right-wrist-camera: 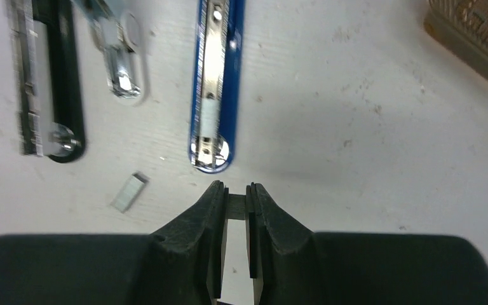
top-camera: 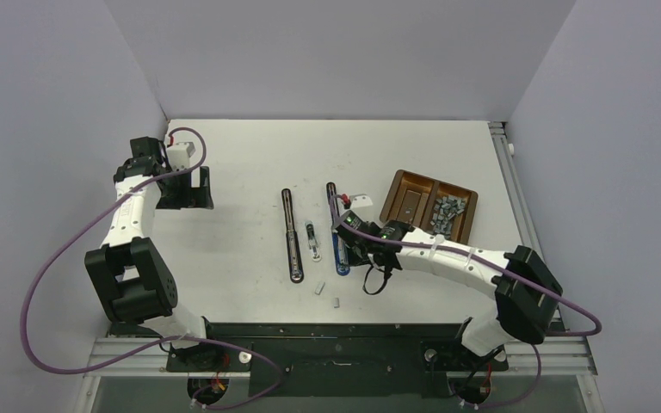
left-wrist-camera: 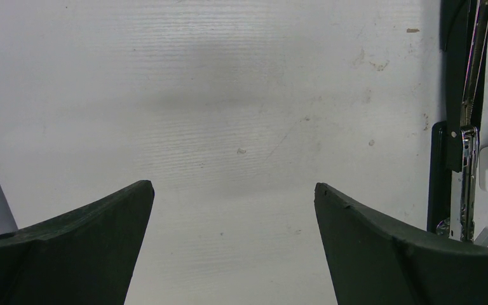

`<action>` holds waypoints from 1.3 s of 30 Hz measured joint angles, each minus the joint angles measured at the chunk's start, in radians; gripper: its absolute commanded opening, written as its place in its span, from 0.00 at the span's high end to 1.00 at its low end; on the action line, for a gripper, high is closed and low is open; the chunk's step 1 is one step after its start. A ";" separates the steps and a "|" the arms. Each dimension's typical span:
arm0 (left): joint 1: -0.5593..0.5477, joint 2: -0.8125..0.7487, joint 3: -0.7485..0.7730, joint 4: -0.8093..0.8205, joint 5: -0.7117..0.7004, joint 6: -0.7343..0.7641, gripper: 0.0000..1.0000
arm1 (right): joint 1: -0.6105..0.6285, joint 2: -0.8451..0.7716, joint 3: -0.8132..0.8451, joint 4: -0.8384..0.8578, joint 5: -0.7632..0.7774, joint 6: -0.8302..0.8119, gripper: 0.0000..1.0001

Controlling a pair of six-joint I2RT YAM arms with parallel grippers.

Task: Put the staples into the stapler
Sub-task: Place the staple at the center of the board.

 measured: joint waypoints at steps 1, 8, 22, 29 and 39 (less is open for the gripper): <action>0.000 0.000 0.000 0.000 0.002 0.000 0.04 | -0.009 -0.003 -0.029 -0.005 -0.015 0.000 0.91; 0.000 0.000 0.000 -0.001 0.009 0.000 0.04 | -0.065 0.005 -0.163 -0.012 -0.117 -0.009 0.91; 0.000 0.000 0.000 -0.002 0.010 -0.005 0.04 | -0.079 0.080 -0.187 0.069 -0.175 -0.027 0.91; 0.000 0.000 0.000 -0.002 0.010 -0.006 0.04 | -0.079 0.081 -0.202 0.082 -0.175 -0.026 0.74; 0.000 0.000 0.000 -0.002 0.010 -0.006 0.04 | -0.079 0.091 -0.204 0.086 -0.176 -0.027 0.67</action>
